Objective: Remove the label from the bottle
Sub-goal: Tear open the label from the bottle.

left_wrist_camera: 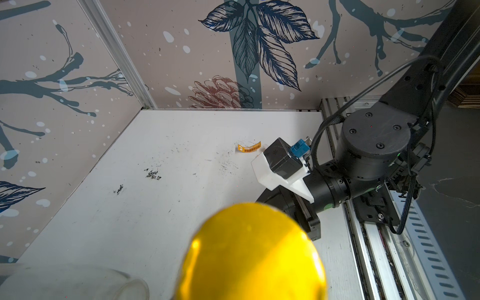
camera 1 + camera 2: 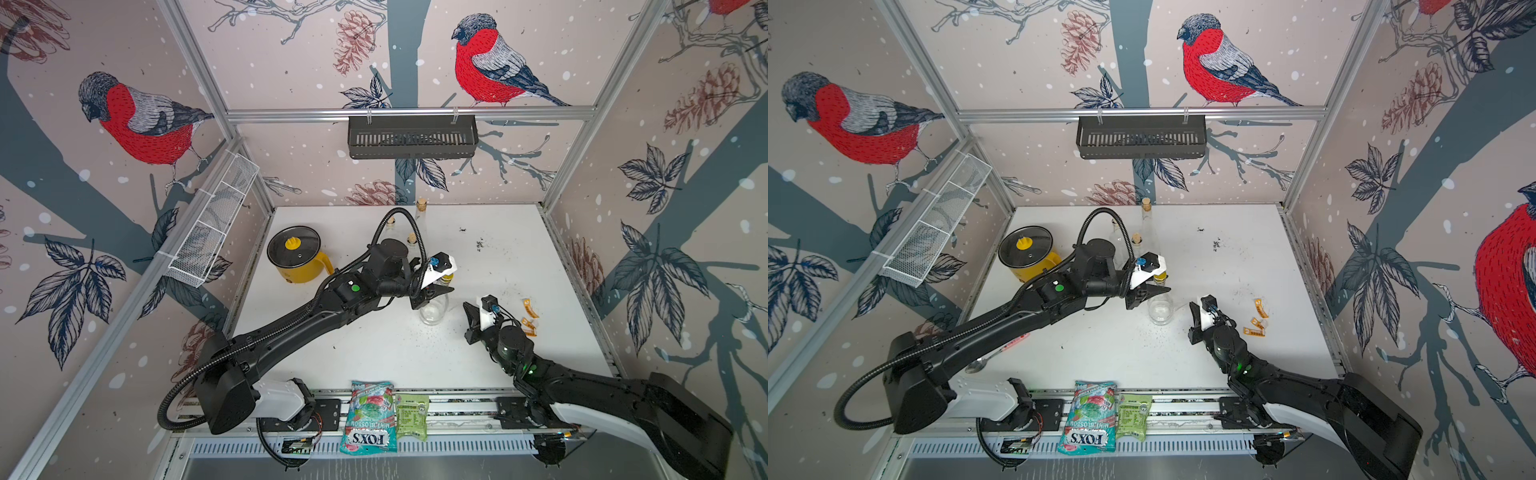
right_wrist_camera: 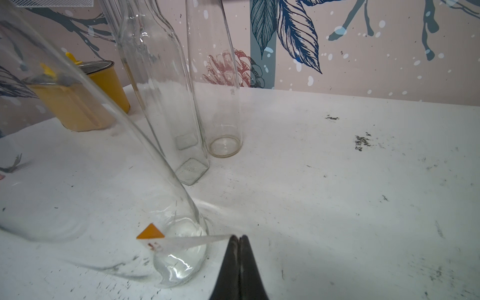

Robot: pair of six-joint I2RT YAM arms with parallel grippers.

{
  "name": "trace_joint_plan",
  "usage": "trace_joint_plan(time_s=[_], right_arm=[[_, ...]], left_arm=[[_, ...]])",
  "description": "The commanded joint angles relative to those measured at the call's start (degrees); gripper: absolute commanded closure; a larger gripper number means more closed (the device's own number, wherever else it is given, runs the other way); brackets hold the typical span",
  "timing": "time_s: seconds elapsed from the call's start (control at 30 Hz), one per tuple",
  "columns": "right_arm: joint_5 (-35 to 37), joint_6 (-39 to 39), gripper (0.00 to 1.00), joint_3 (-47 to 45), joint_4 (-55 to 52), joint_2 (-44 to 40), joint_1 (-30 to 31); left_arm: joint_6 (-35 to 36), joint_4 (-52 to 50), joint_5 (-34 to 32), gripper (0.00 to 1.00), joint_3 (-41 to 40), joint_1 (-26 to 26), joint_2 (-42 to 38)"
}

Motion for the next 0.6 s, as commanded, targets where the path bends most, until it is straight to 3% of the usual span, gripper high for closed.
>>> trace_joint_plan(time_s=[0.0,0.57], right_arm=[[0.68,1.01,1.0,-0.05,1.54,-0.23,-0.14],[0.51,2.13,1.0,-0.96,2.08,-1.57,-1.37]], left_arm=[[0.24,-9.21,1.32,1.0,-0.19,0.08,0.62],[1.08,-9.5,3.59,1.0,-0.15,0.13,0.4]])
